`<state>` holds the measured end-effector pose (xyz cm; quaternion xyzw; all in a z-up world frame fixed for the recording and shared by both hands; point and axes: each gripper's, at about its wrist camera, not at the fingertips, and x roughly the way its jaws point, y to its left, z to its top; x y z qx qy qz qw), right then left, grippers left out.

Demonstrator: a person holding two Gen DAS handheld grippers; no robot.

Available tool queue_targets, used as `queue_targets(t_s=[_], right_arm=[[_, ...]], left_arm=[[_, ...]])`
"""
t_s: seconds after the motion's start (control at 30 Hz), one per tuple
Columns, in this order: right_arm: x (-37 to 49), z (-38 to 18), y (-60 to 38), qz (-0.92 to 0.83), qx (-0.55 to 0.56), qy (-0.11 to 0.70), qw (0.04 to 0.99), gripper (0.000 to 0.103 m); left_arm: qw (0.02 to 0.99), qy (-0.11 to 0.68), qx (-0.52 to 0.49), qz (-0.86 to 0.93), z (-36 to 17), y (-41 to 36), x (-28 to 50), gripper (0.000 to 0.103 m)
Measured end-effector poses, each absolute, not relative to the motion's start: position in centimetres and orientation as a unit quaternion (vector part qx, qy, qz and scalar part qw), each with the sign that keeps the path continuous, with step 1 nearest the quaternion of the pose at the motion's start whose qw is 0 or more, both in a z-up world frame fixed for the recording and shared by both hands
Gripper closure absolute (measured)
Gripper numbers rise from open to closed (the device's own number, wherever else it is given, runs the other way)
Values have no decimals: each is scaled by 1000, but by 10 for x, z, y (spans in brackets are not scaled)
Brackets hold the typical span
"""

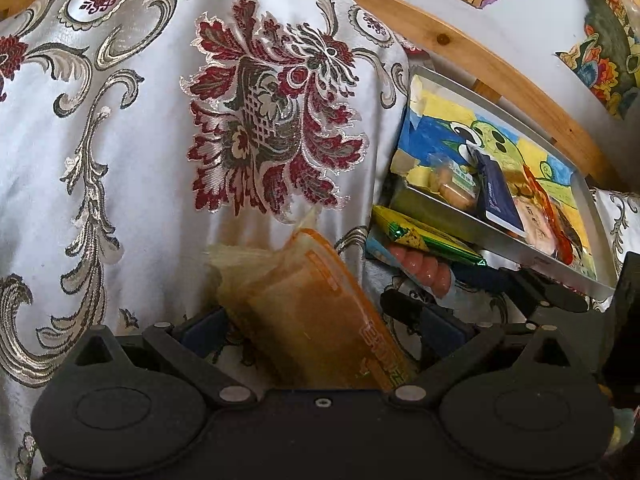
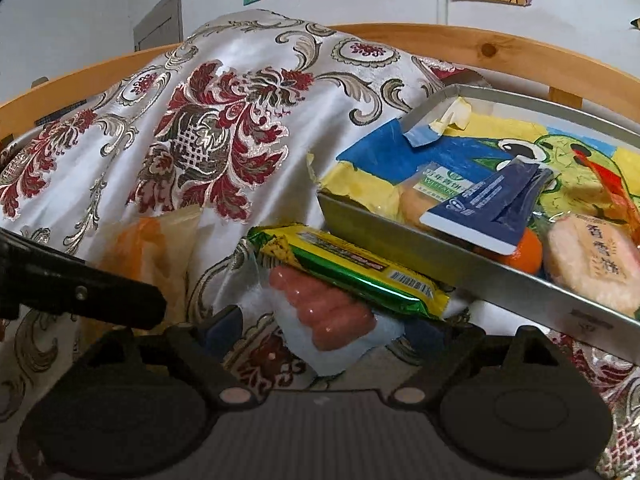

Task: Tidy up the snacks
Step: 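Close the left tool on the bread loaf while the right tool grasps the sausage packet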

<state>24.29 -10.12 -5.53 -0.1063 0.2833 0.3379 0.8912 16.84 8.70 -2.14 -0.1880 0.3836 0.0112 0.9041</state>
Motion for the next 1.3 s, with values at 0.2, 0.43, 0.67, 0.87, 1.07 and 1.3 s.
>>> queue_targets(t_s=[0.2, 0.43, 0.67, 0.87, 1.07, 1.3], right_arm=[[239, -55, -110, 322, -99, 279, 900, 42], [215, -51, -115, 308, -119, 263, 907, 66], [180, -48, -118, 302, -161, 262, 903, 69], [190, -45, -109, 302, -154, 256, 905, 51], [206, -52, -83, 275, -194, 237, 911, 47], [205, -56, -70, 261, -214, 220, 915, 61]], left_arm=[[904, 384, -186, 11, -21, 86, 168, 1], [904, 386, -185, 10, -22, 86, 165, 1], [905, 389, -174, 11, -25, 81, 164, 1], [902, 391, -182, 22, -29, 83, 170, 1], [896, 397, -194, 44, -35, 89, 178, 16], [896, 388, -210, 45, -34, 91, 172, 27]])
